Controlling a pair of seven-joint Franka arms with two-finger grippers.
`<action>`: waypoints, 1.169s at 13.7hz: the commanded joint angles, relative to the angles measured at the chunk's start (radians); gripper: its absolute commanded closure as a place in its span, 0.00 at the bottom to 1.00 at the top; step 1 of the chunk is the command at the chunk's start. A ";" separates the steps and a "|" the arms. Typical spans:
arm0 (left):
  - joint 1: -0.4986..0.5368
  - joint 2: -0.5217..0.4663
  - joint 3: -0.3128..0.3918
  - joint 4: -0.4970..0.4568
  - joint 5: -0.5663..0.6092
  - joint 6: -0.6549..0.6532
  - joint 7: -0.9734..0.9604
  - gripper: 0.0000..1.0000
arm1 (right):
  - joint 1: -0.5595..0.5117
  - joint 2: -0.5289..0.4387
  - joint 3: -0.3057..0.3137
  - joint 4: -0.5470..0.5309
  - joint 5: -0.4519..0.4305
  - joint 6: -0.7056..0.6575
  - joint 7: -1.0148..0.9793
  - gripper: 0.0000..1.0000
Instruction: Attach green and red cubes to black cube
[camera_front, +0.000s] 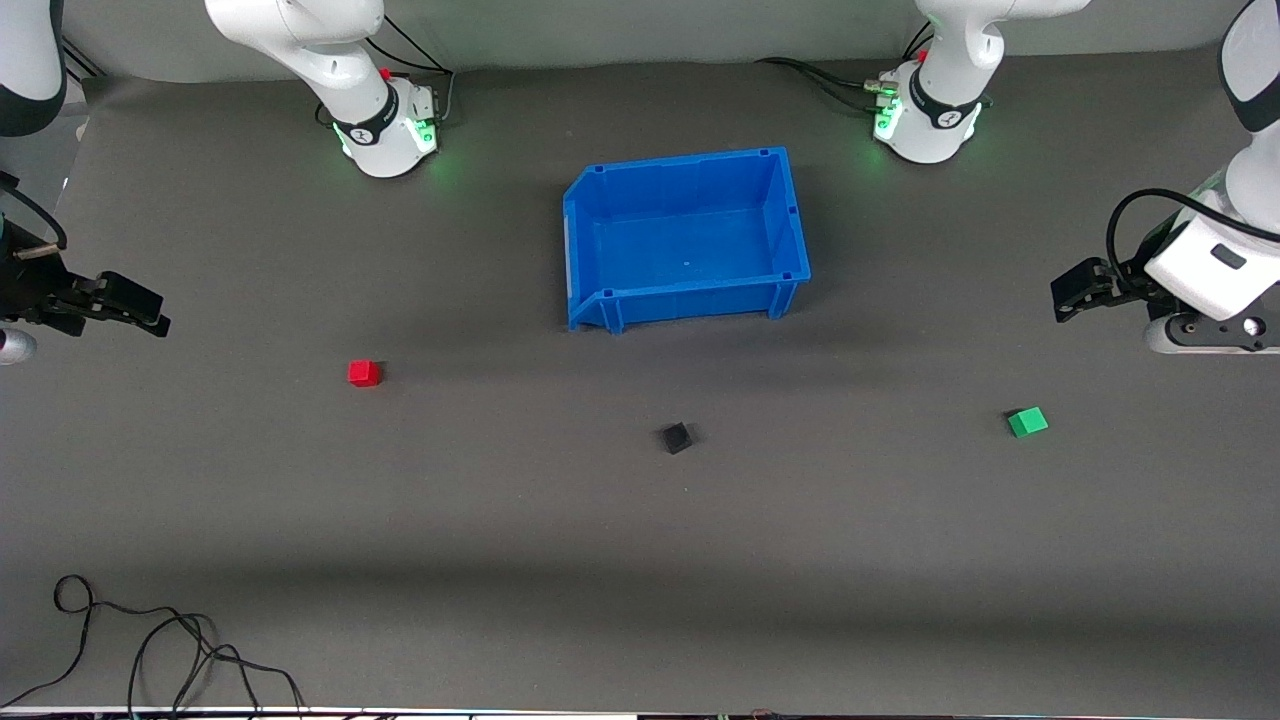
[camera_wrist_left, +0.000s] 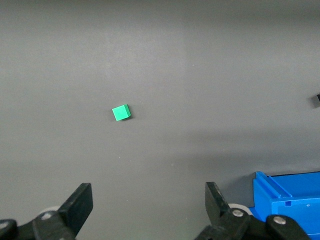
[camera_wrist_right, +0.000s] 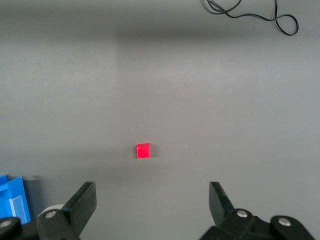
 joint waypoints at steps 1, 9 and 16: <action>-0.017 -0.015 0.024 -0.002 -0.010 -0.012 0.019 0.00 | 0.000 0.008 -0.003 0.021 -0.003 0.002 -0.006 0.00; -0.014 -0.008 0.026 -0.002 -0.012 -0.005 0.020 0.00 | 0.002 0.011 -0.003 0.021 0.015 0.003 -0.007 0.00; -0.012 -0.006 0.027 -0.001 -0.012 0.000 0.020 0.00 | 0.006 0.066 0.000 0.074 0.014 0.000 0.082 0.00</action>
